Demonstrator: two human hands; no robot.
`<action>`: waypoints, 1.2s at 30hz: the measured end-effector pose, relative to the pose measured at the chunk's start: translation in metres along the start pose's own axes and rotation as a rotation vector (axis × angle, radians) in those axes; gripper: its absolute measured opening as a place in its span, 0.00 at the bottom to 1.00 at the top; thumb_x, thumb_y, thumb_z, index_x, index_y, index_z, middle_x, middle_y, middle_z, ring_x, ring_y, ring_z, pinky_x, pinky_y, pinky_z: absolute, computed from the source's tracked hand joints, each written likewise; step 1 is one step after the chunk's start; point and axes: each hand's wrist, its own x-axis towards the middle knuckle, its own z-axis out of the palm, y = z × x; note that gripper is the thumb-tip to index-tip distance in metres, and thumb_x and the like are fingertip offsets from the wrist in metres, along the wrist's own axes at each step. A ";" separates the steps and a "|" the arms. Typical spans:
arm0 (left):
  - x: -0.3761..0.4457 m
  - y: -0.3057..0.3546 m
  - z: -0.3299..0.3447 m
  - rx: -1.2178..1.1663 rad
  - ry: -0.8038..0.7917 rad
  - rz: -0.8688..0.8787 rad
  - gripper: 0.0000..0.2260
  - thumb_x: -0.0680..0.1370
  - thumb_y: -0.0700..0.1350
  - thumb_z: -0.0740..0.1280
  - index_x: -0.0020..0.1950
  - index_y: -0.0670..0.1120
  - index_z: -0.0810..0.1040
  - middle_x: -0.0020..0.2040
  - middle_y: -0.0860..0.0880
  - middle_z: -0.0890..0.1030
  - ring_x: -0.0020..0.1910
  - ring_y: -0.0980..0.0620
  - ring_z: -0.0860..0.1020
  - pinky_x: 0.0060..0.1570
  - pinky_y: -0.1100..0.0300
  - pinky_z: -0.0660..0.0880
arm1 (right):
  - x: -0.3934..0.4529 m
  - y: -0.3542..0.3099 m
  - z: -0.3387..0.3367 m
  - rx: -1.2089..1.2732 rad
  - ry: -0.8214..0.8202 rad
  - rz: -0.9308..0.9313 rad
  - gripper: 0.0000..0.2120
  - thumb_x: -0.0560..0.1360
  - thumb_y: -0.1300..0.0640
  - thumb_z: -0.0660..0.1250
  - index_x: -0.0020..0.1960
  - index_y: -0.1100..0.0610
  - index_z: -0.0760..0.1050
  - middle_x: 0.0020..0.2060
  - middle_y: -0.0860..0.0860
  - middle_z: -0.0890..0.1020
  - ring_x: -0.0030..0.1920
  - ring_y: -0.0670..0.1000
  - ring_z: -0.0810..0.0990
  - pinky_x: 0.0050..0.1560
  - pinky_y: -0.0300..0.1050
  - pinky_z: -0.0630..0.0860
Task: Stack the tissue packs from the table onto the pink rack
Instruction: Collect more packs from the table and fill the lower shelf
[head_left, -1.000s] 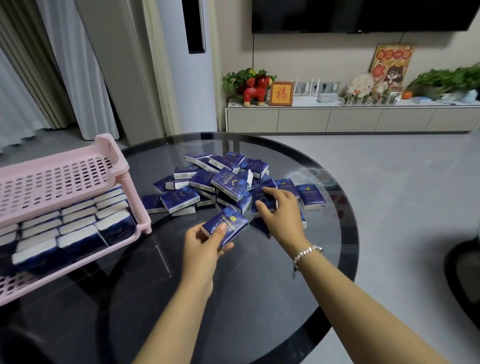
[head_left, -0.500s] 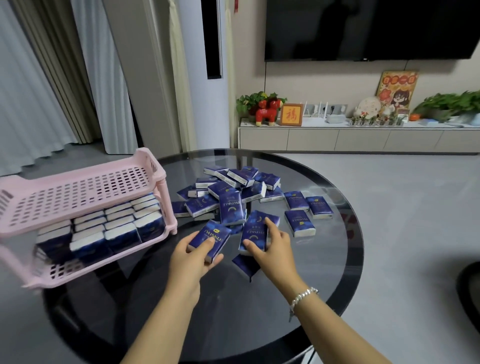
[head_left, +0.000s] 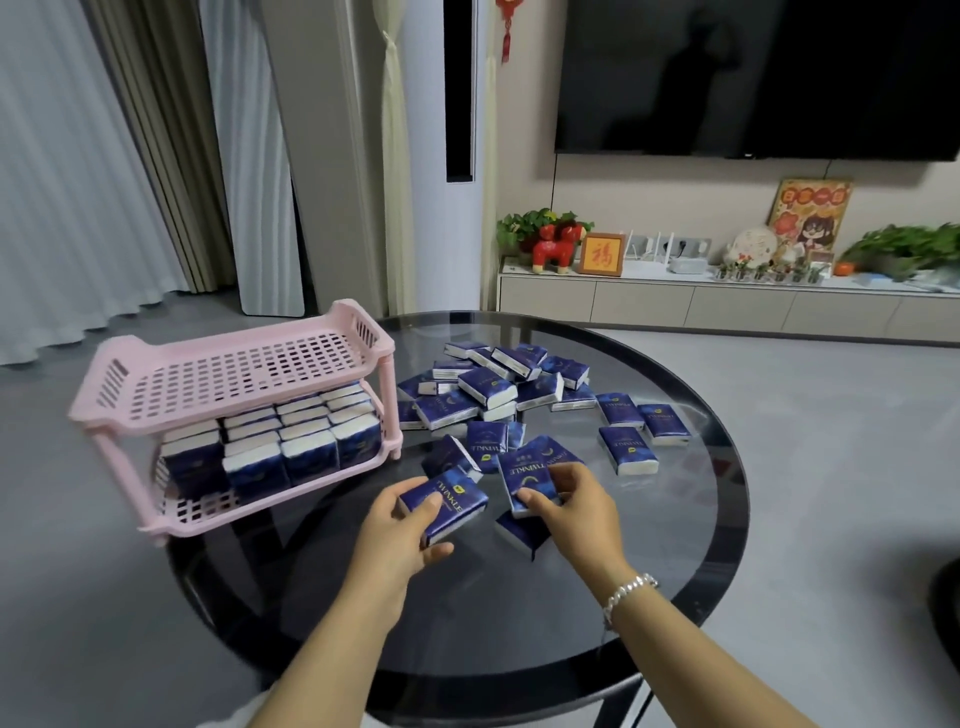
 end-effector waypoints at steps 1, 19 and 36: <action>0.000 0.001 0.000 -0.017 -0.010 -0.013 0.10 0.78 0.40 0.66 0.59 0.46 0.75 0.60 0.41 0.76 0.46 0.47 0.79 0.29 0.62 0.78 | 0.000 -0.001 0.000 0.042 0.005 0.001 0.23 0.68 0.48 0.74 0.59 0.53 0.73 0.53 0.48 0.79 0.54 0.49 0.78 0.54 0.46 0.76; -0.008 0.004 0.008 0.054 -0.277 -0.036 0.15 0.76 0.53 0.66 0.57 0.45 0.77 0.49 0.44 0.82 0.43 0.49 0.81 0.35 0.57 0.79 | -0.013 -0.034 0.001 0.243 -0.399 -0.315 0.12 0.78 0.62 0.61 0.47 0.49 0.80 0.46 0.47 0.82 0.44 0.41 0.79 0.48 0.36 0.75; 0.013 -0.007 -0.001 0.057 0.024 0.024 0.12 0.76 0.49 0.69 0.54 0.44 0.75 0.60 0.36 0.76 0.50 0.45 0.79 0.31 0.62 0.78 | 0.004 0.013 -0.002 -0.386 -0.170 -0.012 0.26 0.65 0.38 0.72 0.55 0.54 0.73 0.50 0.49 0.77 0.54 0.54 0.74 0.52 0.46 0.73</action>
